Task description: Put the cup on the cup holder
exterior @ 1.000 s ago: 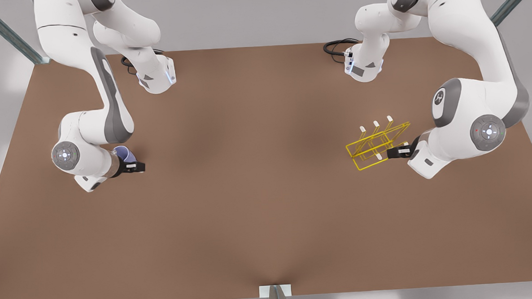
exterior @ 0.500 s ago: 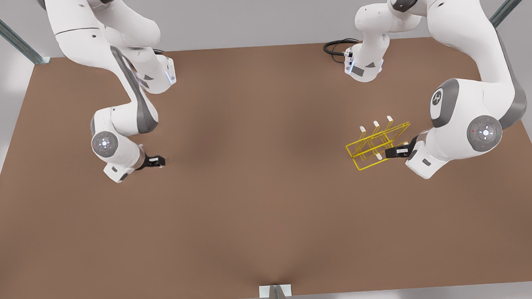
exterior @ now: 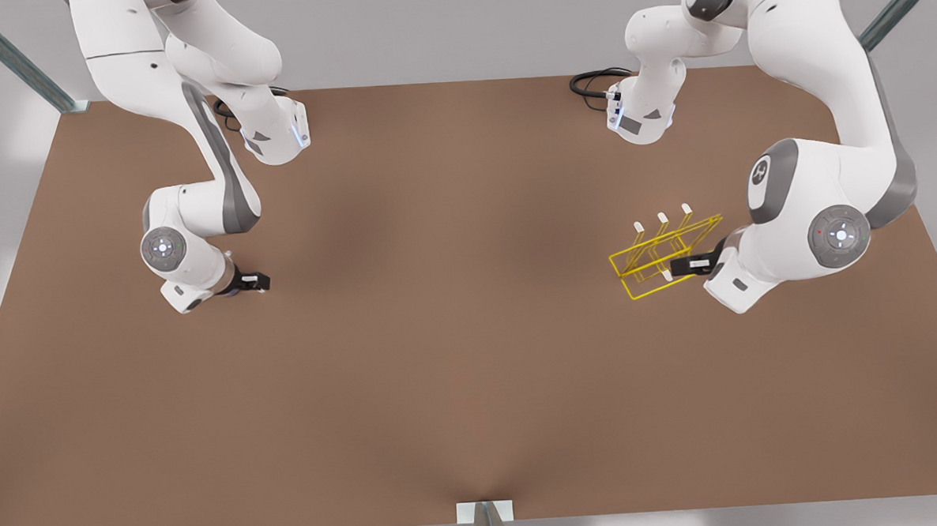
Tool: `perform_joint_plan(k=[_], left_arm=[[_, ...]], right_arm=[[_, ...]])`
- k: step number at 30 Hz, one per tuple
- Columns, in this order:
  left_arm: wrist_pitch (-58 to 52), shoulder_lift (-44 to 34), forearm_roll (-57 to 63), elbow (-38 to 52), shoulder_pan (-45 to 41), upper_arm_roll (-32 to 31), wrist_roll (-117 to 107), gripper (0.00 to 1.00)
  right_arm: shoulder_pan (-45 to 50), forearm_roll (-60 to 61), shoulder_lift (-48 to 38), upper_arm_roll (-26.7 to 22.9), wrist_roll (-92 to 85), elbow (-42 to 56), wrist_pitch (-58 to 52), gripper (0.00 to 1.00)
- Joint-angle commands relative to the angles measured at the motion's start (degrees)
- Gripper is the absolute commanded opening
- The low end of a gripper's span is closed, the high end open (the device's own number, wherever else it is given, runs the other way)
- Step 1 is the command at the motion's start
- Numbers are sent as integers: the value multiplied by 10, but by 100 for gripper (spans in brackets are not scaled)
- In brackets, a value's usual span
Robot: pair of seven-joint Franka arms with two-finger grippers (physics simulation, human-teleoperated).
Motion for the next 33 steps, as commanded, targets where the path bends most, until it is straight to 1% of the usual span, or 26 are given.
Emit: perform_joint_plan(k=[1, 7, 10, 15, 19, 23, 27, 33], left_arm=[[-11, 0, 0, 0, 0, 0, -3, 100], [-8, 9, -4, 5, -6, 0, -4, 100], [-9, 9, -4, 6, -6, -1, -3, 100], [-11, 8, -4, 6, -6, -1, -3, 100], [-12, 8, -4, 4, -7, 0, -4, 100], [-11, 8, -4, 4, -7, -1, -4, 100], [-12, 8, -4, 4, -6, -1, -4, 100], [-13, 8, -4, 4, -7, -1, -3, 100]], right_arm=[[-1, 0, 0, 0, -7, -4, 28, 100], [3, 0, -1, 5, -1, -14, 28, 100], [-1, 2, -17, 35, 8, -43, 42, 100], [-1, 5, -36, 55, 8, -87, 52, 100], [-17, 4, -55, 56, -2, -110, 49, 100], [-39, 4, -101, 57, -20, -142, 25, 100], [-48, 4, -102, 58, -17, -162, 46, 100], [-59, 2, -102, 57, -28, -163, 67, 100]])
